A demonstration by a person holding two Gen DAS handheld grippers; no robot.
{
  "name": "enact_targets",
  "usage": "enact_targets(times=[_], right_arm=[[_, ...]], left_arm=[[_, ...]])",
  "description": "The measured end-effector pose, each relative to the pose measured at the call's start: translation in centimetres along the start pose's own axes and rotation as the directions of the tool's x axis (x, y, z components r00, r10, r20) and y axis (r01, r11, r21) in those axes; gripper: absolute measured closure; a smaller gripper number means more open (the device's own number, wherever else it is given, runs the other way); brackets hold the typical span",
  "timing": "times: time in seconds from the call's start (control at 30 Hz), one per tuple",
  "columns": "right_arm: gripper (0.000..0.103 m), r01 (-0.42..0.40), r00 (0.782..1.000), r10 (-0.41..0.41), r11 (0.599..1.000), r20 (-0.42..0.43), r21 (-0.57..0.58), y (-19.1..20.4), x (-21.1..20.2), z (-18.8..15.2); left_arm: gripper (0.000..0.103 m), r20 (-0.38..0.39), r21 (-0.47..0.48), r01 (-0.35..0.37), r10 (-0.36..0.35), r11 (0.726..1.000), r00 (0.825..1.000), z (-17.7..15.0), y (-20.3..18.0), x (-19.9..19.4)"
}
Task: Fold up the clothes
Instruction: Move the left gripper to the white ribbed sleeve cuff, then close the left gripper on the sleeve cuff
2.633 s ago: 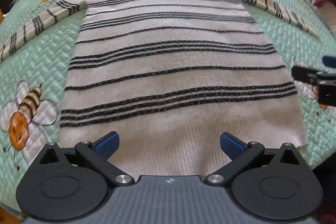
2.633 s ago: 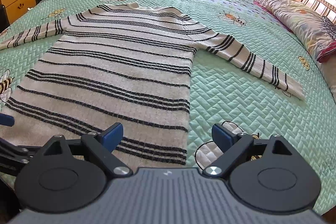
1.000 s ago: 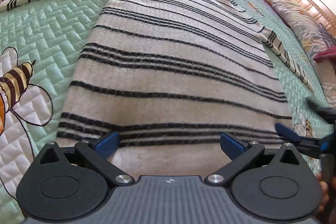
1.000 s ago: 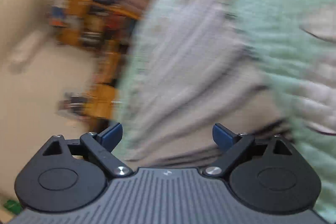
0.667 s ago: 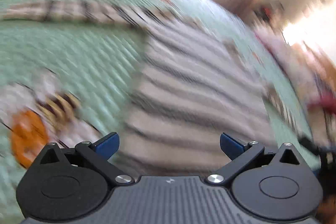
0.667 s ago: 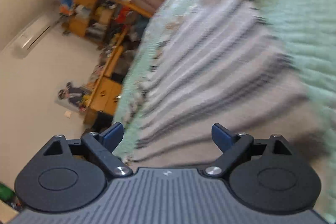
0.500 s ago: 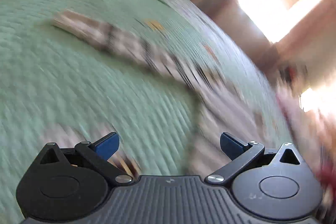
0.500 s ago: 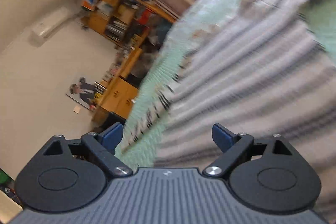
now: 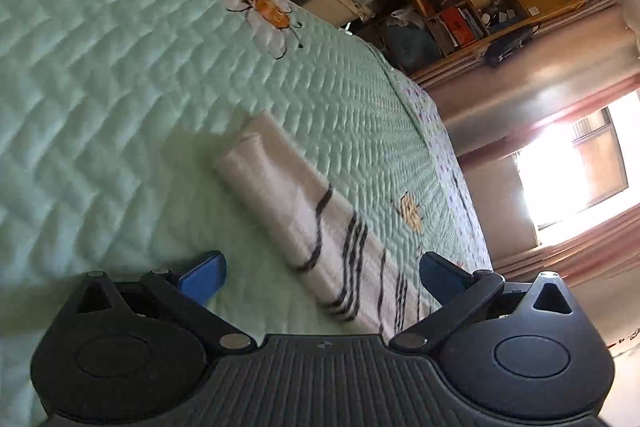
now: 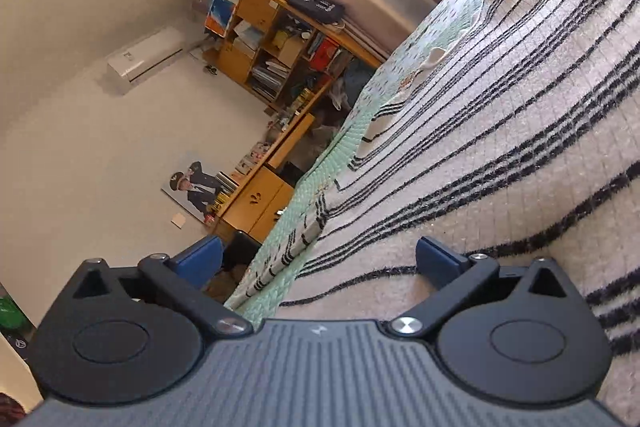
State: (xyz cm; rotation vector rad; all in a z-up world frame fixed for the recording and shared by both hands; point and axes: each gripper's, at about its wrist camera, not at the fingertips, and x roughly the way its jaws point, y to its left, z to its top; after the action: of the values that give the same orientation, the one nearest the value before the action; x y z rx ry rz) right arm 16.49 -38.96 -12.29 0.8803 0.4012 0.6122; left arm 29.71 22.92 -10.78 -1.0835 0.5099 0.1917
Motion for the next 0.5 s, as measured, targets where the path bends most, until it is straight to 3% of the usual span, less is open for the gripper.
enact_targets(times=[0.3, 0.5], right_arm=[[0.001, -0.082, 0.996, 0.079, 0.995, 0.051, 0.061, -1.1, -0.5, 0.1], [0.001, -0.086, 0.995, 0.083, 0.994, 0.052, 0.061, -1.1, -0.4, 0.1]], left_arm=[[0.001, 0.100, 0.030, -0.007, 0.004, 1.000, 0.995, 0.4, -1.2, 3.7], [0.001, 0.152, 0.080, -0.068, 0.055, 0.995, 0.987, 0.0, -2.4, 3.9]])
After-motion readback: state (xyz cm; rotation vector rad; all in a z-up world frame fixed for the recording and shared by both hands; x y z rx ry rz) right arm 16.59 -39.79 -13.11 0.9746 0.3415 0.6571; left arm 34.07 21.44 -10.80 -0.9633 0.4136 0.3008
